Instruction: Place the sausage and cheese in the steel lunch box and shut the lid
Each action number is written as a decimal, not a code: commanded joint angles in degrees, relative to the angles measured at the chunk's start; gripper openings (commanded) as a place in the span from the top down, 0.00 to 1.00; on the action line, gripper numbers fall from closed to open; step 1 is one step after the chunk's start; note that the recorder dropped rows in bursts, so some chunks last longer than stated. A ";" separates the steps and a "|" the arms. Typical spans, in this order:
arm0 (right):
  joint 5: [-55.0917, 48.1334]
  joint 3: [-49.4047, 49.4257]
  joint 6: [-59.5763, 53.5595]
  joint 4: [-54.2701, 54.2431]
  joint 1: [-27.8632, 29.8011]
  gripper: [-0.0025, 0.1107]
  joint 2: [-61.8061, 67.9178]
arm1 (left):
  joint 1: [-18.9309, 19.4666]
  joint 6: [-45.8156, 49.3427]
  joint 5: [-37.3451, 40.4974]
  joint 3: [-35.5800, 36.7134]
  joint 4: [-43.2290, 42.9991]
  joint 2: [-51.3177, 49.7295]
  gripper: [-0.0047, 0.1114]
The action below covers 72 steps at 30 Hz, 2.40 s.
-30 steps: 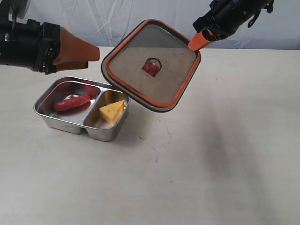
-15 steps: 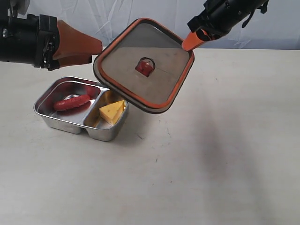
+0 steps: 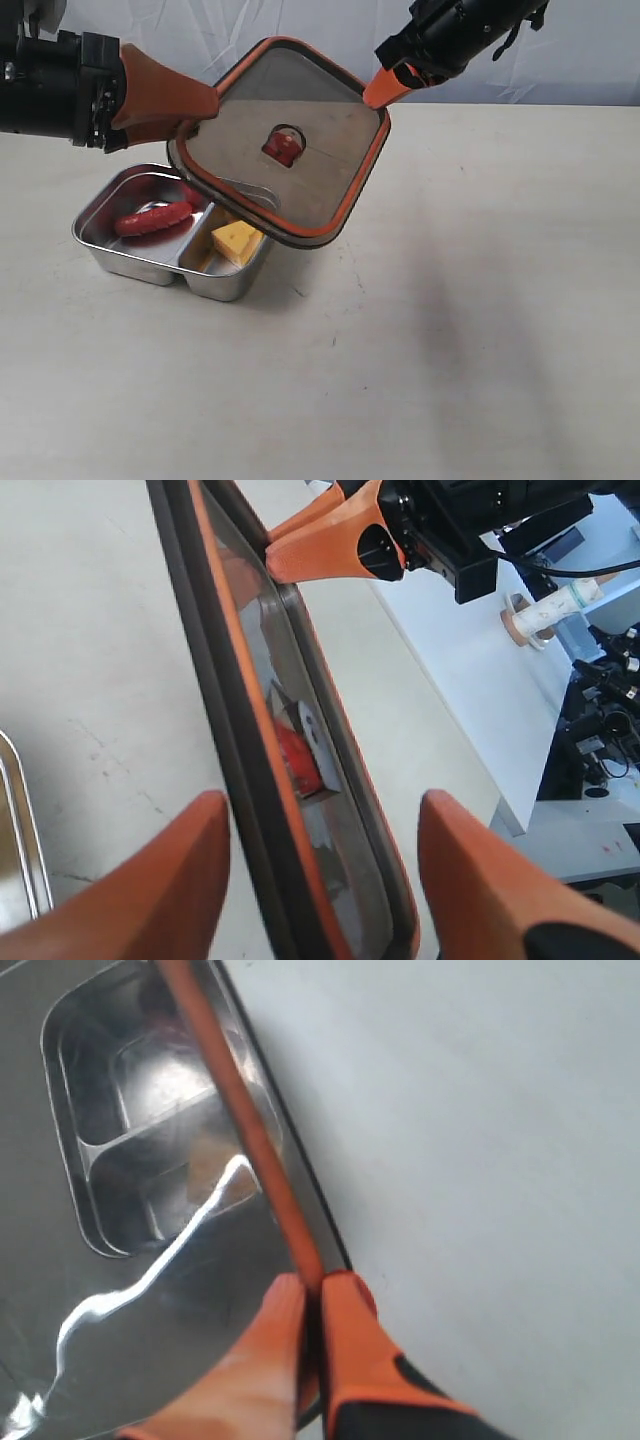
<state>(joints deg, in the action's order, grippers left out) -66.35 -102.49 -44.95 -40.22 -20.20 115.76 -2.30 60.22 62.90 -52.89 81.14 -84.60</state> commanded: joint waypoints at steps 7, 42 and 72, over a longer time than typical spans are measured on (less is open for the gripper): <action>-0.97 -0.14 -1.53 -4.65 0.03 0.99 -0.85 | -0.18 0.00 0.26 -0.22 -1.57 -0.10 0.53; 10.74 -0.14 38.29 13.17 0.14 0.56 -5.83 | -0.07 22.73 -21.56 -0.90 -8.78 3.95 0.96; 5.56 0.08 40.50 -29.98 0.14 0.56 -5.95 | -14.52 41.74 -53.98 0.71 -33.82 12.60 0.96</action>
<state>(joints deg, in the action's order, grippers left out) -60.57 -102.49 -4.36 -67.21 -20.20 110.47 -15.52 102.07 10.06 -52.37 47.84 -72.61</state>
